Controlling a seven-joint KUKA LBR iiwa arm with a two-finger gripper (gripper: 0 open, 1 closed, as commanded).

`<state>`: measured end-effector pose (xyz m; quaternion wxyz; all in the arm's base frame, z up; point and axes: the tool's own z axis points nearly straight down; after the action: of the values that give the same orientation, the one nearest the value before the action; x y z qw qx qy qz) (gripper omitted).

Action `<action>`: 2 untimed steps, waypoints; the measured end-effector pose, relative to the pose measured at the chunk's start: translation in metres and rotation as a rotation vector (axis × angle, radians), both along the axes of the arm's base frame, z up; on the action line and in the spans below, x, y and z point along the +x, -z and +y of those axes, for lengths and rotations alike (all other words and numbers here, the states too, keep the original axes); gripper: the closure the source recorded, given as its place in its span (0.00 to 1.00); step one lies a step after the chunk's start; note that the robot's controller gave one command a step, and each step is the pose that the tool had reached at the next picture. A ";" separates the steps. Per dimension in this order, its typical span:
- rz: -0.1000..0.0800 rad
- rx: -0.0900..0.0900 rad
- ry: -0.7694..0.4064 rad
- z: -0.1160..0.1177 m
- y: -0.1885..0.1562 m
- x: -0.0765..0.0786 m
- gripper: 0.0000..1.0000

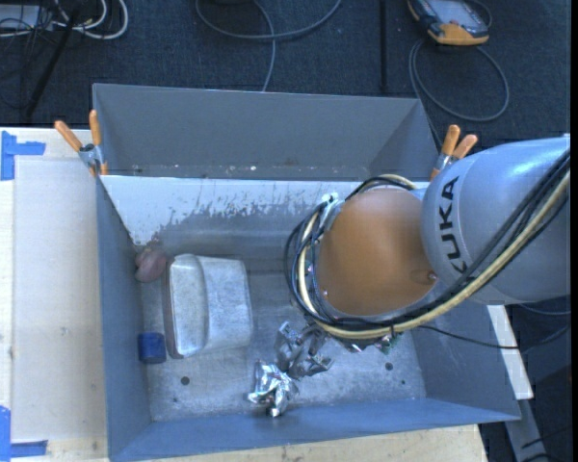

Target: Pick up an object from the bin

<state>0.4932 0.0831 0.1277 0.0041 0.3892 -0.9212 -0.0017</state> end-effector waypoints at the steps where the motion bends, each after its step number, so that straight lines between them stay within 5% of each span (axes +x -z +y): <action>1: -0.016 0.000 0.030 0.005 0.052 -0.008 1.00; 2: -0.017 0.002 -0.214 0.002 -0.139 0.007 1.00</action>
Offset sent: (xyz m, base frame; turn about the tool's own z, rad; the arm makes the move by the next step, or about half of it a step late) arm -0.0114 0.0049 -0.0561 0.0277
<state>0.5000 0.0856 0.2668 -0.0040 0.4854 -0.8743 0.0010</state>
